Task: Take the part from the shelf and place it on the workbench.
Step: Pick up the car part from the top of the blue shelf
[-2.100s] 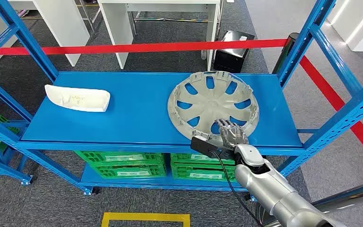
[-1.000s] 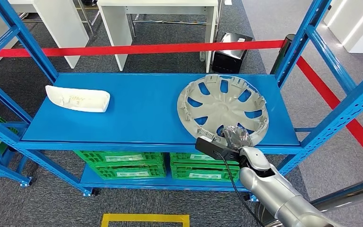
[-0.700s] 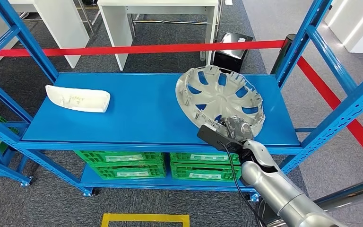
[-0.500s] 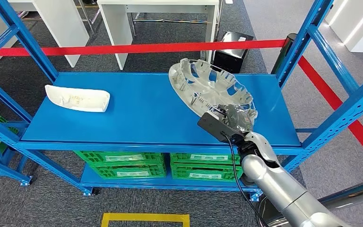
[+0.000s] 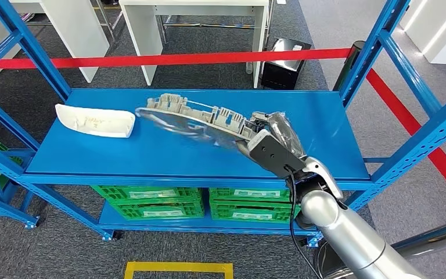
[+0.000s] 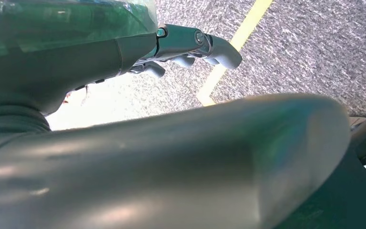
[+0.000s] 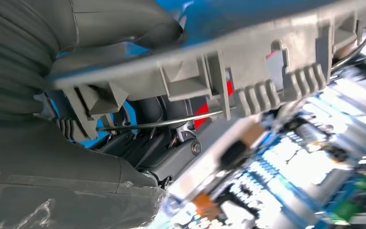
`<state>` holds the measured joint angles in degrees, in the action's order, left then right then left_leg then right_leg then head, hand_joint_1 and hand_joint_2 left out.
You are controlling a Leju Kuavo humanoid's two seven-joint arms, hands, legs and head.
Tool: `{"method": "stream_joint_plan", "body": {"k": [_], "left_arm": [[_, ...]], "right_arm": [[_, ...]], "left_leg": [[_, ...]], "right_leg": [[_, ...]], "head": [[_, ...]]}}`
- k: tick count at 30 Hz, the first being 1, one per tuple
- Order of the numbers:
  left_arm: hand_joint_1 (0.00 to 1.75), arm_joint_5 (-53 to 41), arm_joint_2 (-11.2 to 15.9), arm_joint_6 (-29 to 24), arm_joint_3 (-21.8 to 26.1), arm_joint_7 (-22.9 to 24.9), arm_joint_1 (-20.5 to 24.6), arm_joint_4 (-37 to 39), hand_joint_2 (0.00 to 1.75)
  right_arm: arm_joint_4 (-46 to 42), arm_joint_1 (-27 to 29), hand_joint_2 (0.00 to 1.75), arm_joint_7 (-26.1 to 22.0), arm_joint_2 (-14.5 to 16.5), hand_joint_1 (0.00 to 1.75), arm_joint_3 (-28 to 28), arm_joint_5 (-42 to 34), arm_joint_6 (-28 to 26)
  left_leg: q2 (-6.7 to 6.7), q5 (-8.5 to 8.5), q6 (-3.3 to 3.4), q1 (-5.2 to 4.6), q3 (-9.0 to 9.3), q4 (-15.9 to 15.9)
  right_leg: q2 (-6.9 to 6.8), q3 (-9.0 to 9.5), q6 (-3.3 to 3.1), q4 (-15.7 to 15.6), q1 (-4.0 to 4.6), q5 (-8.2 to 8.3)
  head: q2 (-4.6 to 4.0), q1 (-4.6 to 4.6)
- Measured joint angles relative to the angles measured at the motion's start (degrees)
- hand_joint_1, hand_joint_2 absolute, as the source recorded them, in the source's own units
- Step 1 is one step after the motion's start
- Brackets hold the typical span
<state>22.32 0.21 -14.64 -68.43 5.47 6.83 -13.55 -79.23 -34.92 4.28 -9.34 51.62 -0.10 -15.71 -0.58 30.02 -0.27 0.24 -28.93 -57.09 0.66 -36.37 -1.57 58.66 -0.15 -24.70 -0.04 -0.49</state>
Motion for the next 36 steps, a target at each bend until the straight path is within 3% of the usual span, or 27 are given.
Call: {"method": "stream_joint_plan", "body": {"k": [11,36], "left_arm": [[0.0,0.6,0.2,0.0,0.7,-0.6,-0.3,0.0,1.75],[0.0,1.7,0.3,-0.3,1.0,-1.6,-0.6,0.0,1.75]], "right_arm": [[-10.9,1.6,1.75,-2.8,-0.6,1.75,0.6,-2.6,0.0],[-22.6,2.6,1.75,-5.5,-1.1,1.75,4.4,-0.3,0.5]], "left_leg": [[0.0,0.02,0.02,0.0,-0.07,0.0],[0.0,0.04,0.05,0.0,-0.07,0.0]], "right_leg": [[-0.01,-0.01,0.03,0.0,0.0,-0.02],[-0.01,0.0,0.06,0.0,0.0,-0.05]], "head": [[0.0,0.01],[0.0,0.01]]}}
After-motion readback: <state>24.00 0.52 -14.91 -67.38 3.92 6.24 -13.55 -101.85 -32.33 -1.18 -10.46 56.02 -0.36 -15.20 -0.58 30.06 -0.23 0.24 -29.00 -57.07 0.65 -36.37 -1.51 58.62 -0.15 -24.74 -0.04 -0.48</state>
